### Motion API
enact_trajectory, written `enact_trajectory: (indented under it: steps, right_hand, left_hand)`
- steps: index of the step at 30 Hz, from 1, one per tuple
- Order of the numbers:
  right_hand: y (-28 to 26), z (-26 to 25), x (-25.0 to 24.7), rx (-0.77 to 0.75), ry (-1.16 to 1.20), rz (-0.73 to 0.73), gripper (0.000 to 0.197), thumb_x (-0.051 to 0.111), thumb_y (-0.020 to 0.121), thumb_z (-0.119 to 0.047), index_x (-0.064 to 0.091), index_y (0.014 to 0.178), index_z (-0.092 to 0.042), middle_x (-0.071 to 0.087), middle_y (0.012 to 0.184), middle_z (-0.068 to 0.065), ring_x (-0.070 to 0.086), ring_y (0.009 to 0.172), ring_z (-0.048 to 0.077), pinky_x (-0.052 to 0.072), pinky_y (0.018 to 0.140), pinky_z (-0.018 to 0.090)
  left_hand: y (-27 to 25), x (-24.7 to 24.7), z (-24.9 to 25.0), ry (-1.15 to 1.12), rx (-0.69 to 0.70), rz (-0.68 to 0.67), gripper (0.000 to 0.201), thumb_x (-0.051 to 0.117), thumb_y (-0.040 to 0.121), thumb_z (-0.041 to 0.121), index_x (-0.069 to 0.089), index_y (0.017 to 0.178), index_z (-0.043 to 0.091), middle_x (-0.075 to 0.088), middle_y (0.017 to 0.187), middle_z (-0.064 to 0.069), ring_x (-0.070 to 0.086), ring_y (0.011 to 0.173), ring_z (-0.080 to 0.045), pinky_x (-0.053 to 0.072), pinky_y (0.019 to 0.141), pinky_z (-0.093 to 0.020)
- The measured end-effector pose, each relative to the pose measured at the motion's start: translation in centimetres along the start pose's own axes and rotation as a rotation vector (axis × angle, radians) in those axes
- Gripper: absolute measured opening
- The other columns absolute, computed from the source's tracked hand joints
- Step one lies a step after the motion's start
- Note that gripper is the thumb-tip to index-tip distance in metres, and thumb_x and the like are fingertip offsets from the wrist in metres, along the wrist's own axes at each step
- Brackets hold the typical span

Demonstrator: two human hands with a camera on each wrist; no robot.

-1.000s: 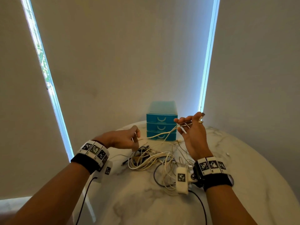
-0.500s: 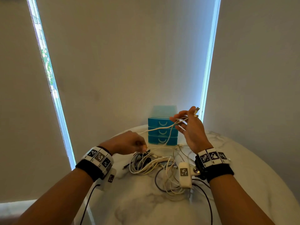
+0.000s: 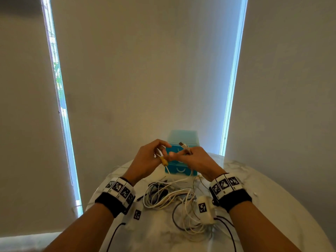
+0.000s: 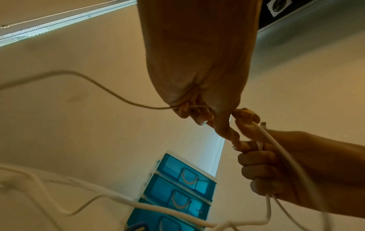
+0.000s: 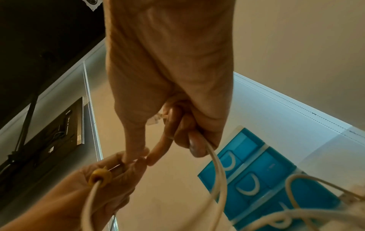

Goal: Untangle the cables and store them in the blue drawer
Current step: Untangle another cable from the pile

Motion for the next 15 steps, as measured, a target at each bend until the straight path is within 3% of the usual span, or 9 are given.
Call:
enact_trajectory:
  steps: [2, 4, 7, 10, 12, 15]
  right_hand:
    - [0.3, 0.1, 0.4, -0.021, -0.049, -0.021, 0.042, 0.088, 0.085, -0.048, 0.083, 0.107, -0.013, 0.081, 0.11, 0.003, 0.078, 0.103, 0.02, 0.065, 0.094, 0.04]
    - [0.4, -0.1, 0.9, -0.05, -0.072, -0.017, 0.046, 0.085, 0.083, -0.06, 0.084, 0.102, -0.018, 0.081, 0.106, 0.0, 0.078, 0.101, 0.019, 0.065, 0.095, 0.044]
    - [0.2, -0.6, 0.8, -0.08, -0.04, 0.102, 0.053, 0.082, 0.079, -0.072, 0.082, 0.088, -0.019, 0.081, 0.096, -0.001, 0.077, 0.096, 0.019, 0.065, 0.094, 0.043]
    - [0.1, -0.5, 1.6, -0.077, 0.019, 0.07, 0.038, 0.088, 0.077, -0.063, 0.082, 0.078, -0.026, 0.081, 0.093, -0.005, 0.075, 0.099, 0.018, 0.063, 0.094, 0.041]
    - [-0.3, -0.5, 2.3, -0.036, 0.016, 0.004, 0.029, 0.089, 0.079, -0.056, 0.084, 0.077, -0.028, 0.08, 0.09, -0.01, 0.072, 0.097, 0.011, 0.058, 0.084, 0.03]
    - [-0.2, -0.2, 2.6, 0.016, 0.006, -0.055, 0.022, 0.09, 0.082, -0.046, 0.085, 0.083, -0.024, 0.081, 0.093, -0.008, 0.072, 0.095, 0.01, 0.055, 0.082, 0.026]
  left_hand:
    - [0.2, -0.7, -0.3, -0.008, -0.028, 0.018, 0.037, 0.09, 0.085, 0.013, 0.071, 0.114, 0.025, 0.074, 0.089, 0.006, 0.068, 0.079, -0.009, 0.056, 0.074, -0.021]
    - [0.4, -1.1, -0.3, 0.027, -0.054, 0.027, 0.039, 0.092, 0.083, 0.015, 0.071, 0.115, 0.025, 0.072, 0.093, 0.004, 0.063, 0.077, -0.008, 0.053, 0.071, -0.018]
    - [1.0, -1.0, -1.0, 0.14, -0.144, -0.001, 0.054, 0.093, 0.08, 0.016, 0.063, 0.123, 0.026, 0.064, 0.105, 0.003, 0.057, 0.079, -0.01, 0.048, 0.067, -0.015]
    - [1.3, -1.0, -1.3, 0.206, -0.177, 0.034, 0.063, 0.093, 0.078, 0.02, 0.056, 0.128, 0.026, 0.057, 0.107, 0.004, 0.053, 0.081, -0.008, 0.047, 0.069, -0.023]
    - [1.3, -1.3, -0.9, 0.226, -0.169, 0.065, 0.062, 0.092, 0.079, 0.022, 0.054, 0.128, 0.026, 0.055, 0.106, 0.006, 0.052, 0.083, -0.007, 0.047, 0.071, -0.025]
    - [1.4, -1.0, -0.6, 0.232, -0.185, 0.003, 0.057, 0.09, 0.079, 0.011, 0.058, 0.123, 0.027, 0.056, 0.102, 0.007, 0.052, 0.081, -0.007, 0.05, 0.071, -0.027]
Point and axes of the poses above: each hand's wrist, its own y-axis towards the middle knuckle, its own x-axis out of the palm, z = x × y, the point moved 8 cm from there along y, towards the middle knuckle
